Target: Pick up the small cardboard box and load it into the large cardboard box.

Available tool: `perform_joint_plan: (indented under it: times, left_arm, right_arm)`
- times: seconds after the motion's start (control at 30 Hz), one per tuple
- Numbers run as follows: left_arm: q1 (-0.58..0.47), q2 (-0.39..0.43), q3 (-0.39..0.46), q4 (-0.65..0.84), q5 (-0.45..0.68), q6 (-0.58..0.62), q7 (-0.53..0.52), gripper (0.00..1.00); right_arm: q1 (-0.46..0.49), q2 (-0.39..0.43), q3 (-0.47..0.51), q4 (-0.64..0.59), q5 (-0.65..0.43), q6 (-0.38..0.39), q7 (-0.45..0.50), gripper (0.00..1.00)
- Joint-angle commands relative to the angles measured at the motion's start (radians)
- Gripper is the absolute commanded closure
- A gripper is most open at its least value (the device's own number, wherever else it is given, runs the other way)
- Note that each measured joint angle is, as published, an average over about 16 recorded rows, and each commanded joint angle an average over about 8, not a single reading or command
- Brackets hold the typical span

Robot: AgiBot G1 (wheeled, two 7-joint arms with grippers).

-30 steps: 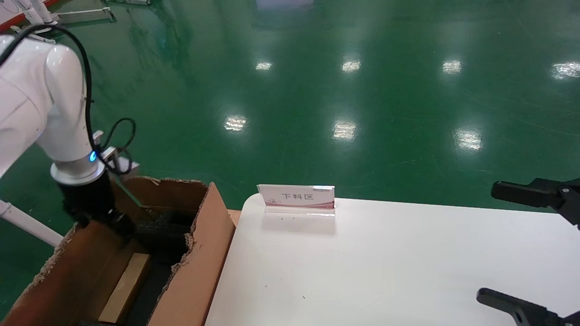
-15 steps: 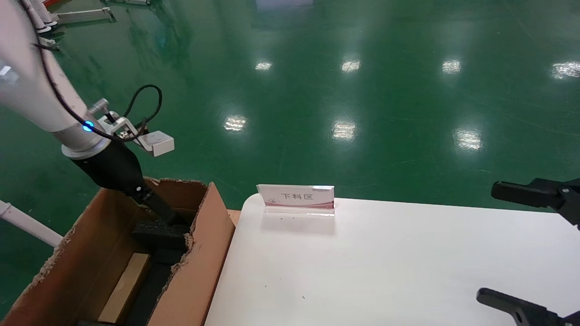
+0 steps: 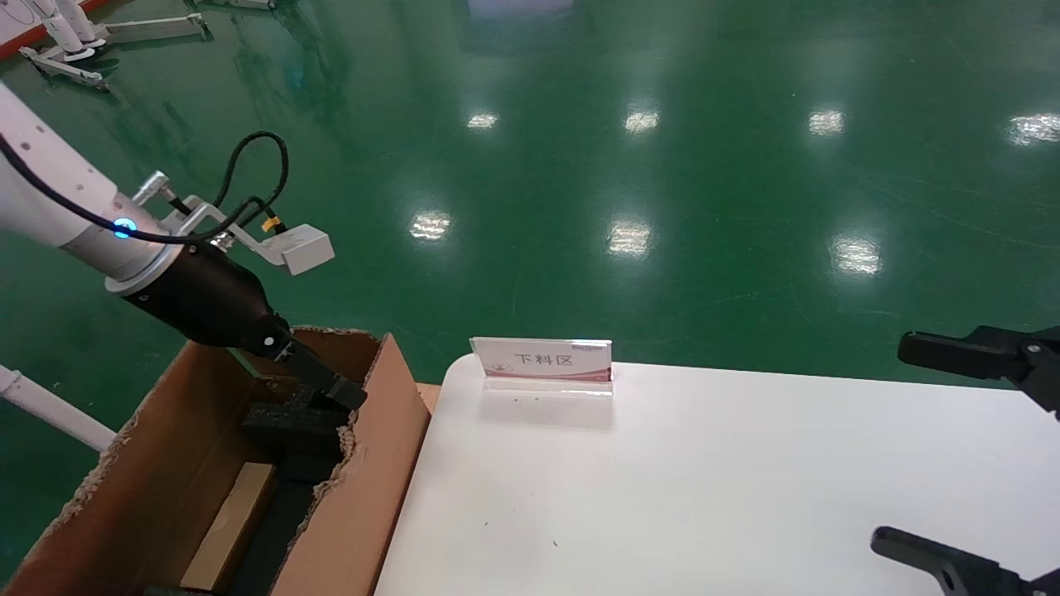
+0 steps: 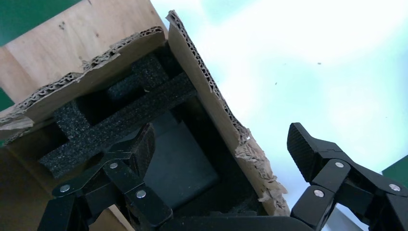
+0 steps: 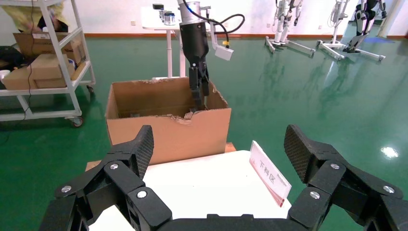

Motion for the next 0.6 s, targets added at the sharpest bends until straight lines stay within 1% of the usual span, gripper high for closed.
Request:
perform_joint_plan:
  times: [0.03,0.23,0.6]
  left_arm:
    - [0.004,0.005,-0.003,-0.001,0.006,-0.001,-0.002,0.00]
    - [0.043,0.007,-0.058,-0.028,0.005,-0.004,0.011,0.00]
    - [0.133,-0.006,-0.197,-0.102,-0.017,-0.007,0.055,0.00]
  right_arm:
    - [0.000,0.000,0.000,0.000,0.000,0.000,0.000,0.00]
    - [0.000,0.000,0.000,0.000,0.000,0.000,0.000,0.00]
    - [0.000,0.000,0.000,0.000,0.000,0.000,0.000,0.00]
